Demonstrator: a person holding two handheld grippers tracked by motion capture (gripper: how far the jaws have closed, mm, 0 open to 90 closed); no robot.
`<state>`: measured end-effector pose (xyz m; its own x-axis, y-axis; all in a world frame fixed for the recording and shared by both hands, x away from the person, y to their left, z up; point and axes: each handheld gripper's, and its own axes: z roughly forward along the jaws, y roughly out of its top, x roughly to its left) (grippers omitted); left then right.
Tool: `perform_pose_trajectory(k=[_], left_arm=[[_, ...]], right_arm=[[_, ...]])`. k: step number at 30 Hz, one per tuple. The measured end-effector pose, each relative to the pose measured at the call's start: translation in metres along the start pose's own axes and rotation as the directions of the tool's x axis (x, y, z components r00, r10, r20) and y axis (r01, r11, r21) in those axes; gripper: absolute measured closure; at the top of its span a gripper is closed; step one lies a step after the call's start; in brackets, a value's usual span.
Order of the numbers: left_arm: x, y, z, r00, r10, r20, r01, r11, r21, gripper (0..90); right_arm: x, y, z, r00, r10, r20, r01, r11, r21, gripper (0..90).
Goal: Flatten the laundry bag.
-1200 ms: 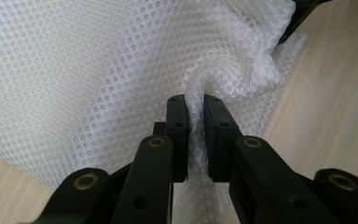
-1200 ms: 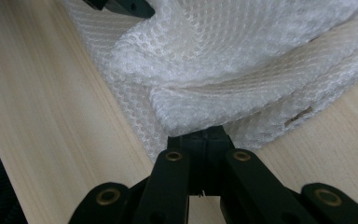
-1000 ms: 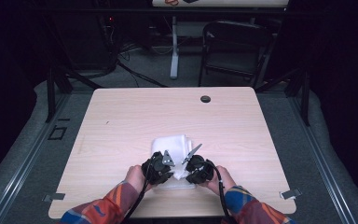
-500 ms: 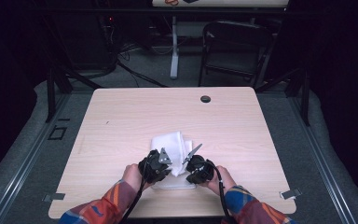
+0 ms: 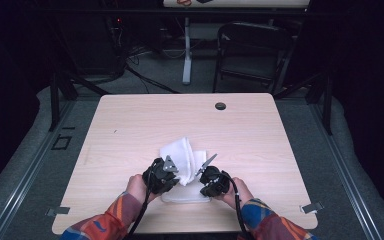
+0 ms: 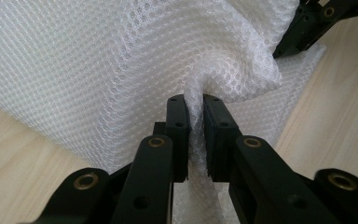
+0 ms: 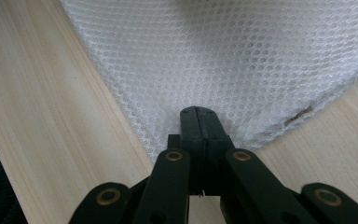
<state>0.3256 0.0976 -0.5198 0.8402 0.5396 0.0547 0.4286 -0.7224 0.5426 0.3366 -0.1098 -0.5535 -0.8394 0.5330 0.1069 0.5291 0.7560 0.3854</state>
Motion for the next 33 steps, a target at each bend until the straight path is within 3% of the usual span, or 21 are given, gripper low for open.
perform_pose_trajectory(k=[6,13,20,33], left_arm=[[0.004,-0.004,-0.006,0.9994,-0.033,0.006,0.033,0.9993,-0.019,82.1],[0.009,-0.007,-0.009,0.9992,-0.039,0.009,0.039,0.9992,0.000,81.9],[0.013,-0.010,-0.014,0.9984,-0.057,0.001,0.057,0.9980,-0.026,81.8],[0.018,-0.015,-0.020,0.9972,-0.074,0.008,0.074,0.9970,-0.023,81.6]], right_arm=[[0.000,0.000,0.000,1.0000,0.001,0.006,-0.001,1.000,0.006,90.0],[0.000,0.000,0.000,1.0000,0.002,0.006,-0.002,1.000,0.008,90.0],[-0.002,0.000,-0.001,1.0000,0.006,-0.006,-0.006,1.000,0.006,90.0],[-0.004,-0.002,-0.002,0.9999,0.013,0.001,-0.013,1.000,0.016,90.0]])
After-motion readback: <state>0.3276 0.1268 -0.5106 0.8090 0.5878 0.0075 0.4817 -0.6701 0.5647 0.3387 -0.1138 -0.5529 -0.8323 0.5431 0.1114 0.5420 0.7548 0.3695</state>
